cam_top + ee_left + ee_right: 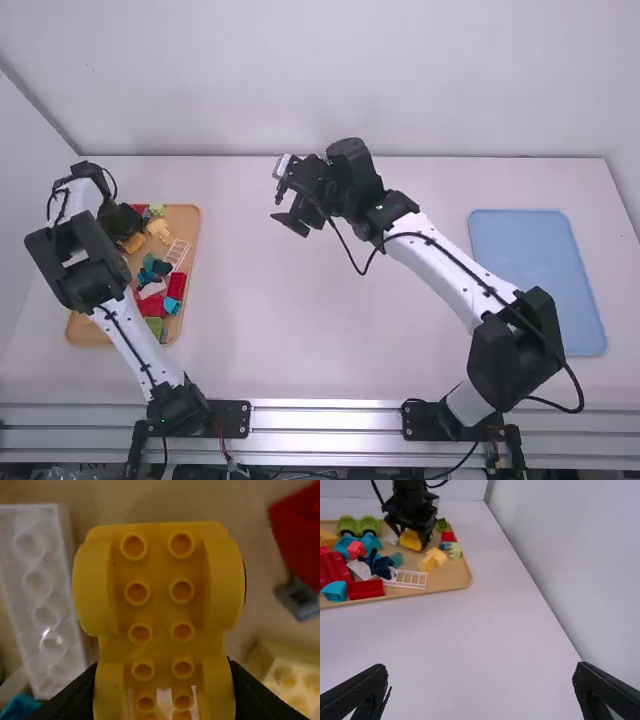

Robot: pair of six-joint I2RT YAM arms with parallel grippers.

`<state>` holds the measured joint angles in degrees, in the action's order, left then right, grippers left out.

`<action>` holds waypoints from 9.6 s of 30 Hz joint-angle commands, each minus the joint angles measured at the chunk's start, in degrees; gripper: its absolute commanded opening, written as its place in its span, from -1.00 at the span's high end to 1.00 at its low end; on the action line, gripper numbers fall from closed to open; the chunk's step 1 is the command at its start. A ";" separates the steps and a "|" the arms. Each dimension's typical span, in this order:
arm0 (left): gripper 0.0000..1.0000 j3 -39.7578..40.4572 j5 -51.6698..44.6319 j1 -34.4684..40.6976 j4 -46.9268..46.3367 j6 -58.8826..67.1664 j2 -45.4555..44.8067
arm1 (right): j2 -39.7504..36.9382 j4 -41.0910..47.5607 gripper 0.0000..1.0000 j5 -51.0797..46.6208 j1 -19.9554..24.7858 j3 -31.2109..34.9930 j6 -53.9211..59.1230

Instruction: Assemble lego blocks to make yellow taxi

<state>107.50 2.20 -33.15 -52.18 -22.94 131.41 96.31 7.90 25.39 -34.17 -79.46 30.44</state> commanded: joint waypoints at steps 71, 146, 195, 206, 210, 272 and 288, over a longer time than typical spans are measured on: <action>-0.98 -33.44 -14.43 46.25 17.68 59.87 -35.47 | -23.56 -11.74 -0.97 12.66 17.42 25.11 -6.73; -0.08 1.22 -10.36 4.26 8.68 85.83 5.42 | -3.30 -2.99 -0.97 9.22 3.04 3.26 -4.72; -0.14 0.44 -0.92 2.27 1.64 88.78 4.98 | -3.30 -3.32 -0.97 8.59 3.04 3.30 -6.21; 0.28 0.42 -1.70 2.25 3.19 88.67 4.98 | -3.30 -3.37 -0.97 8.61 3.04 3.30 -6.21; 0.46 0.68 -1.73 2.38 4.87 85.37 4.98 | -3.30 -3.15 -0.97 8.61 3.04 3.30 -6.21; 0.95 -49.66 -7.78 48.52 19.76 -63.87 -31.30 | -8.50 31.23 -0.97 41.11 21.42 7.23 36.83; 0.95 -53.90 -11.69 48.52 25.35 -90.62 -31.30 | -8.50 31.30 -0.97 40.61 21.38 7.23 36.87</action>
<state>54.04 -9.43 15.38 -27.05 -111.15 100.07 88.44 39.16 65.25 -12.75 -72.66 67.13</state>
